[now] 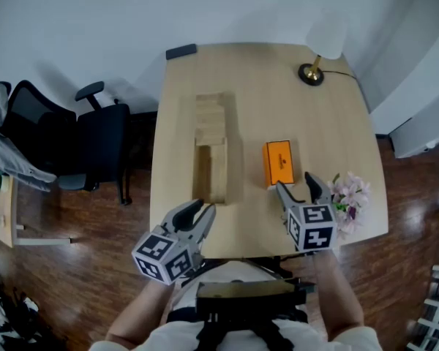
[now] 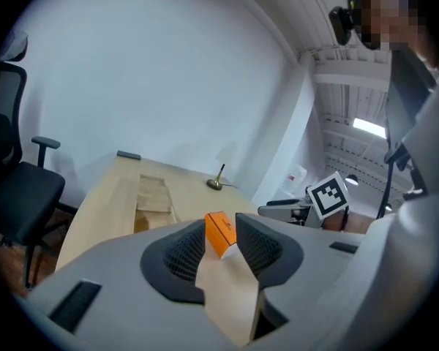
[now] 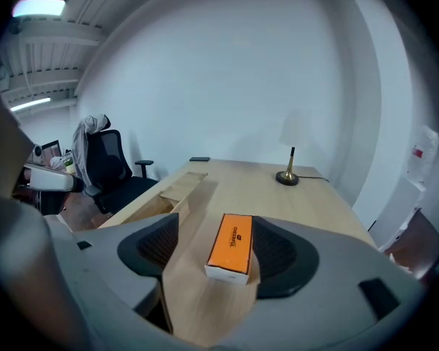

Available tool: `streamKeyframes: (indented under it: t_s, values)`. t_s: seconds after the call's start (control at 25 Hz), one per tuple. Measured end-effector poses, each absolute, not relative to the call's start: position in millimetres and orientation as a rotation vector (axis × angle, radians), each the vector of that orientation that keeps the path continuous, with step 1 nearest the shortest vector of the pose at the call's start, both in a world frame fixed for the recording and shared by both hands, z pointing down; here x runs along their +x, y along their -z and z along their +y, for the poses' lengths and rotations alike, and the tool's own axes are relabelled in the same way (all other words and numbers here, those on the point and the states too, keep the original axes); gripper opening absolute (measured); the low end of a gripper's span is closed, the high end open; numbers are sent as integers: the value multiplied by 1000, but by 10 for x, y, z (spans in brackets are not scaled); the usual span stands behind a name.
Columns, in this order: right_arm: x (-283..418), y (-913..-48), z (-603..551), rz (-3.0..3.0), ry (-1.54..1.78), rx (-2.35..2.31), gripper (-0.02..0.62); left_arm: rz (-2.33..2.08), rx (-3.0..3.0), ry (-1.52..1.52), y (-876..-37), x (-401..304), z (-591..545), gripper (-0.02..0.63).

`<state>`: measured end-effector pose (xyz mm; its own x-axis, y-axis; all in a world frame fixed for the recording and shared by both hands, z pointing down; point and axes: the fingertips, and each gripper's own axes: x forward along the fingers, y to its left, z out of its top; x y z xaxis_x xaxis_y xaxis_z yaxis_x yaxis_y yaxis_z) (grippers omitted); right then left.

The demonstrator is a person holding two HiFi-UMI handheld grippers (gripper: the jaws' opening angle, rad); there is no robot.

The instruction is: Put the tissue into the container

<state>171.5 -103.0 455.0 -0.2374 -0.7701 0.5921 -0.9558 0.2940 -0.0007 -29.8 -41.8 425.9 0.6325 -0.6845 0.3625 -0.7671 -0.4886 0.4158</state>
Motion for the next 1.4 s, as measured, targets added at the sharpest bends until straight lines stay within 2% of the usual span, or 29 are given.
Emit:
streamKeyframes:
  t_s: [0.12, 0.32, 0.8, 0.84, 1.4]
  values:
    - [1695, -4480, -1149, -2091, -473, 1549, 375, -1095, 2342, -161, -4100, -157, -519, 158]
    - [1678, -4685, -1371, -2062, -500, 1533, 417, -1032, 2413, -199, -4075, 171, -731, 196]
    - [1729, -5751, -1697, -1836, -641, 1418, 419, -914, 2378, -427, -4827, 682, -1111, 218]
    - [1732, -5815, -1716, -1822, -647, 1411, 435, -911, 2366, -442, -4895, 694, -1123, 218]
    - [1808, -6368, -1770, -1712, -801, 1369, 437, -900, 2223, -594, -5606, 774, -1179, 218]
